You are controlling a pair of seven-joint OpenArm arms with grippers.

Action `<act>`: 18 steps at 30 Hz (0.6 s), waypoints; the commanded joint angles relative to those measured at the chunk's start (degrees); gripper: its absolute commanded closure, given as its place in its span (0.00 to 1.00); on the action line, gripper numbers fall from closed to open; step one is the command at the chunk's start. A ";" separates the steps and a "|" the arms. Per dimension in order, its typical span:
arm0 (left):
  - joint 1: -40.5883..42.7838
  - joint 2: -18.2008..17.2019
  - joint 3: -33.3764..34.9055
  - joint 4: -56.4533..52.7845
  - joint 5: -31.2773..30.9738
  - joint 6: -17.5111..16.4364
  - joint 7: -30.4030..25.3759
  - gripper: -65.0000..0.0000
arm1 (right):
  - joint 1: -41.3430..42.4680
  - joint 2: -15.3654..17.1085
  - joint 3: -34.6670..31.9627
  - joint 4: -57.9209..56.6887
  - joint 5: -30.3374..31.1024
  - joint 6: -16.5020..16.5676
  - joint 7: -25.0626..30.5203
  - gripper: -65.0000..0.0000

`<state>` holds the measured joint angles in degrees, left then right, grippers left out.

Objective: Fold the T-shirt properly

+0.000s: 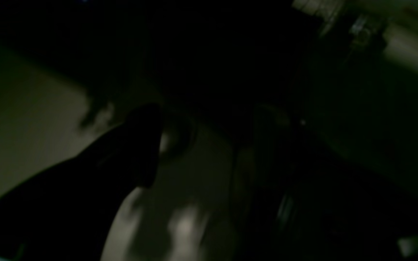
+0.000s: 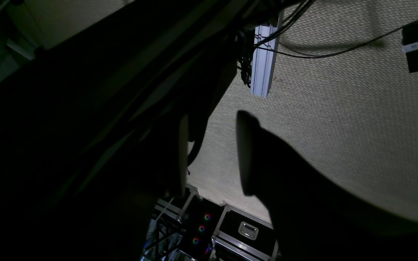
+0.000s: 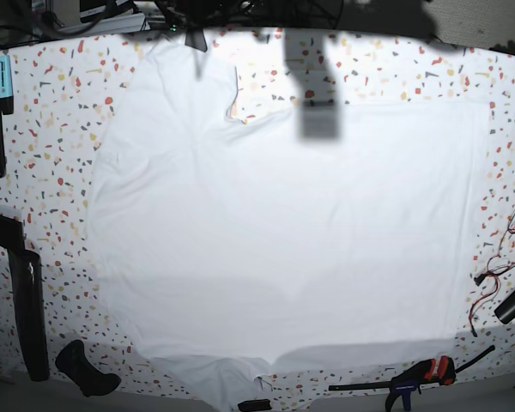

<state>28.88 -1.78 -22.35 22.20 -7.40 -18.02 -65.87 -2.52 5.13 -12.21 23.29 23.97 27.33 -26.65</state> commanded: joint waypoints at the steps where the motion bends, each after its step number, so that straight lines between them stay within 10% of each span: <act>1: 0.72 -0.35 0.00 0.04 -0.09 0.94 4.26 0.41 | 2.03 0.13 0.13 1.07 0.28 0.72 -0.20 0.65; 7: 0.50 -0.48 0.00 0.90 6.36 6.97 28.50 0.41 | 2.03 0.11 0.13 1.07 0.28 0.72 -0.20 0.65; 13: 1.25 0.35 0.00 3.21 14.75 5.99 30.34 0.41 | 2.03 0.13 0.13 1.07 0.28 0.72 -0.20 0.65; 18: 4.46 0.63 0.00 8.66 14.88 -2.64 26.86 0.41 | 2.03 0.13 0.13 1.07 0.28 0.72 -0.22 0.65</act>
<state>32.10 -0.67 -22.28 30.83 7.75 -21.30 -38.44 -2.55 5.10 -12.19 23.29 23.97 27.33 -26.65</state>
